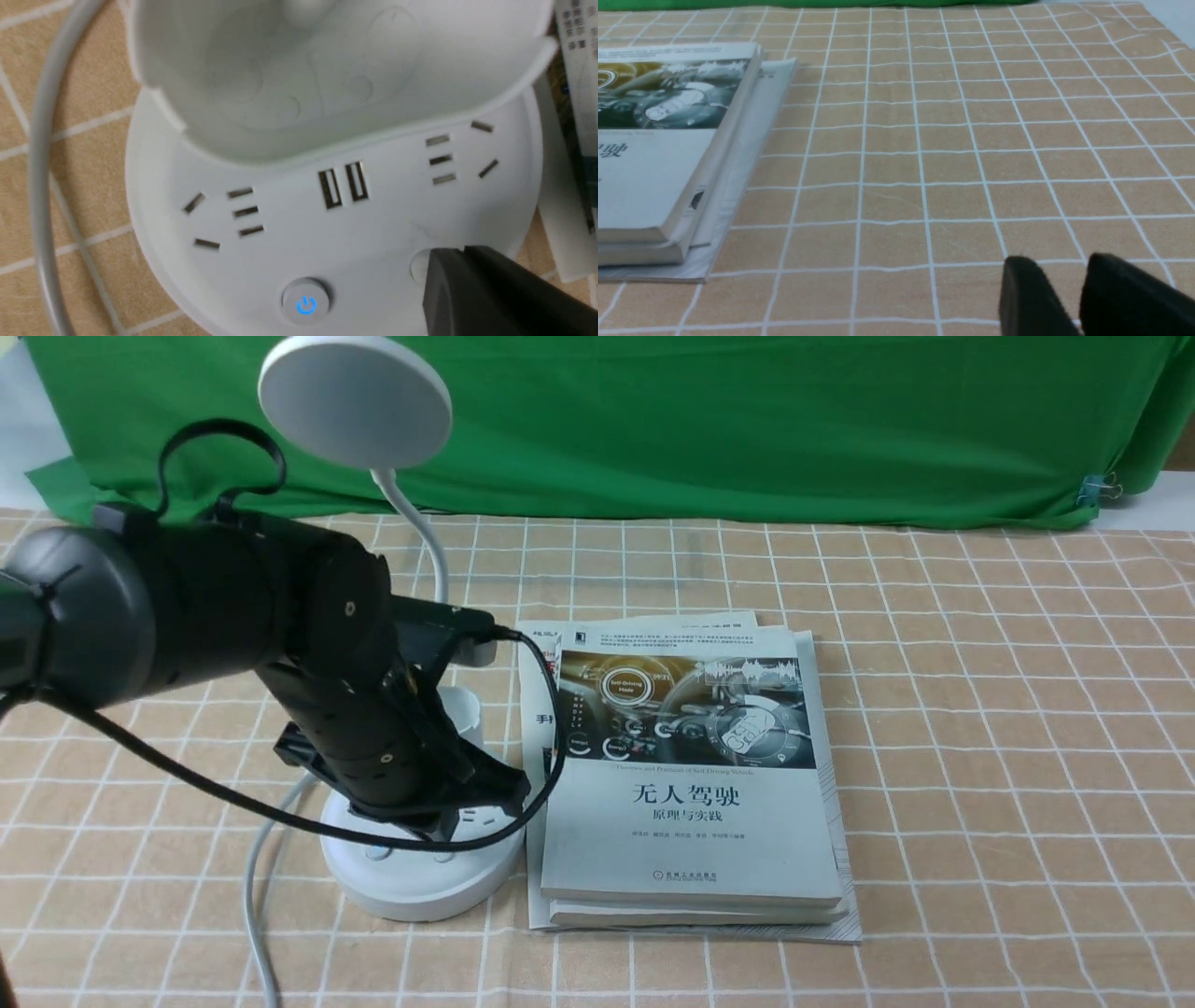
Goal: Turn off the desk lamp on the light coffee tablecloth by hand.
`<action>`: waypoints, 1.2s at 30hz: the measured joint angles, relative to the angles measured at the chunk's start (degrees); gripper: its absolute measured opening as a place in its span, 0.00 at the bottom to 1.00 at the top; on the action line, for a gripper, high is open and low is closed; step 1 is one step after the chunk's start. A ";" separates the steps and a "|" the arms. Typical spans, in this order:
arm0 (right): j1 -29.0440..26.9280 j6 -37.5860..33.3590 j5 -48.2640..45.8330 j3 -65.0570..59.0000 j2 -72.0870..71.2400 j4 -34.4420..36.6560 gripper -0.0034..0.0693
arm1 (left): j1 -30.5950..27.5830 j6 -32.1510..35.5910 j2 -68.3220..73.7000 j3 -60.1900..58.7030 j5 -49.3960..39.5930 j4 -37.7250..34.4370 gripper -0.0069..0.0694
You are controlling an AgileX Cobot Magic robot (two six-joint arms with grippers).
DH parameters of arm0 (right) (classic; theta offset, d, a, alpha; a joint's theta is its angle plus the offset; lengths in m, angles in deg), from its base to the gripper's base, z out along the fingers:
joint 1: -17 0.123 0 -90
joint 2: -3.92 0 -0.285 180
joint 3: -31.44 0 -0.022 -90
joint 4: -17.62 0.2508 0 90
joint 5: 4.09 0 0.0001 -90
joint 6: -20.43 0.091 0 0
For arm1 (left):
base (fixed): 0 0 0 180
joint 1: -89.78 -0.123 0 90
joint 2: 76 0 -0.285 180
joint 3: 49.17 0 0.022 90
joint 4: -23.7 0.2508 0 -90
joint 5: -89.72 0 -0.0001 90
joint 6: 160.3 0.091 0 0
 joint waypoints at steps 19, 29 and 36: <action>0.00 0.00 0.00 0.00 0.00 0.00 0.38 | 0.00 -0.91 -48.35 -32.04 21.16 -2.21 0.09; 0.00 0.00 0.00 0.00 0.00 0.00 0.38 | 0.00 -0.97 -66.65 -47.95 26.93 -2.17 0.09; 0.00 0.00 0.00 0.00 0.00 0.00 0.38 | 0.00 0.20 -67.88 -50.47 27.12 -0.66 0.10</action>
